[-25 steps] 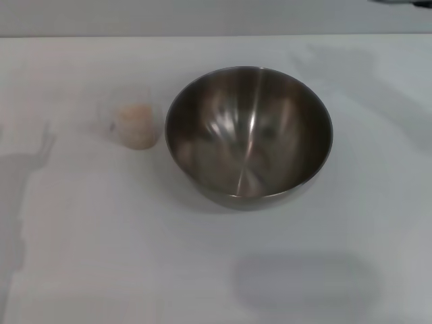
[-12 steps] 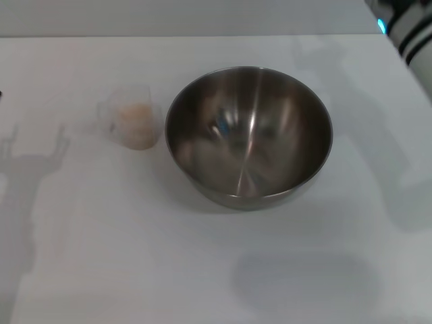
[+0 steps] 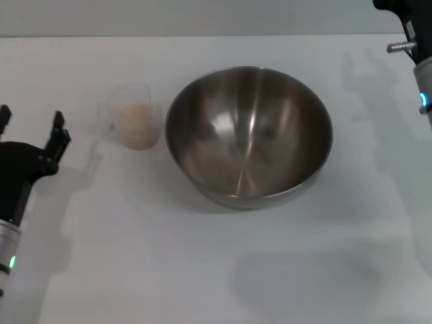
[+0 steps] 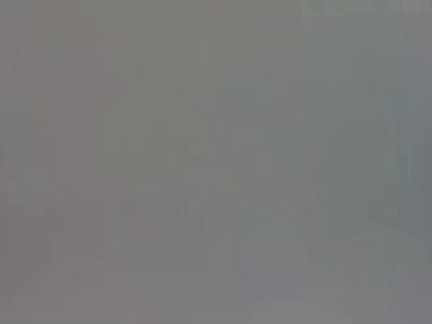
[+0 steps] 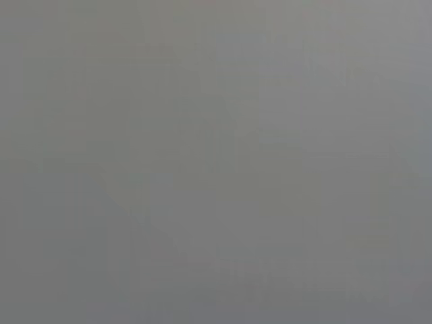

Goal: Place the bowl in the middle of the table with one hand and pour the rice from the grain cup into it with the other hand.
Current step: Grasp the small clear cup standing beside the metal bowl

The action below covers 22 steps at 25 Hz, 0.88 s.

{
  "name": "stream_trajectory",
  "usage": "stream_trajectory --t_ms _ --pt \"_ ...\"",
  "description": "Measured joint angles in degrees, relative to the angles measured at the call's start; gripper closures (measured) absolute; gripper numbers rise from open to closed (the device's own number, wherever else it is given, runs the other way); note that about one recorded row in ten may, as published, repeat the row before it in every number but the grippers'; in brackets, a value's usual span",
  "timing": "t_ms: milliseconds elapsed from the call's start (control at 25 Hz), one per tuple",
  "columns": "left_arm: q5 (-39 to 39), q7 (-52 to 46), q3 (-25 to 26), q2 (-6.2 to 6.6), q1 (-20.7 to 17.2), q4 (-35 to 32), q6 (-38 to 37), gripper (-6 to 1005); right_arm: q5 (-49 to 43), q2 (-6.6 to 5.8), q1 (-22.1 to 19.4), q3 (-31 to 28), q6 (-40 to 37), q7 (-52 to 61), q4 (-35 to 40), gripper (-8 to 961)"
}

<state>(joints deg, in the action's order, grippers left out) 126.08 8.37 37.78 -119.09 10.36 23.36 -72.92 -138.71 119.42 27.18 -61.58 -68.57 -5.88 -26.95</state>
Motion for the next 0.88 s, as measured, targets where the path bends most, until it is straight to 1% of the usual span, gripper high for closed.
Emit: stream_trajectory --t_ms 40,80,360,520,560,720,800,880 --pt "-0.12 1.18 -0.07 0.0 -0.2 1.65 2.72 297 0.02 -0.04 -0.13 0.0 0.04 0.44 1.37 548" --pt "-0.12 1.18 -0.07 0.0 -0.2 1.65 2.72 298 0.02 -0.04 -0.13 0.0 0.04 0.44 1.37 548" --pt "-0.18 1.5 -0.78 -0.04 0.04 5.03 10.07 304 0.06 -0.16 -0.66 -0.02 0.19 0.25 3.8 547" --pt "-0.31 1.51 -0.54 -0.06 1.41 5.44 13.94 307 0.09 -0.21 -0.85 -0.1 0.22 0.59 4.27 547" --pt "-0.78 1.55 -0.44 -0.07 2.31 5.29 15.33 308 0.09 -0.25 -1.03 -0.1 0.19 0.58 4.33 547" --pt "-1.67 1.73 -0.4 -0.08 3.53 4.9 16.74 311 0.09 -0.25 -1.3 -0.1 -0.11 0.58 4.36 548" --pt "-3.71 3.6 -0.54 -0.09 5.03 4.78 18.25 313 0.1 -0.25 -1.45 -0.08 -0.29 0.59 4.38 548" --pt "-4.46 4.15 -0.69 -0.09 5.41 4.78 18.45 314 0.09 -0.25 -1.52 -0.07 -0.33 0.57 4.39 548"
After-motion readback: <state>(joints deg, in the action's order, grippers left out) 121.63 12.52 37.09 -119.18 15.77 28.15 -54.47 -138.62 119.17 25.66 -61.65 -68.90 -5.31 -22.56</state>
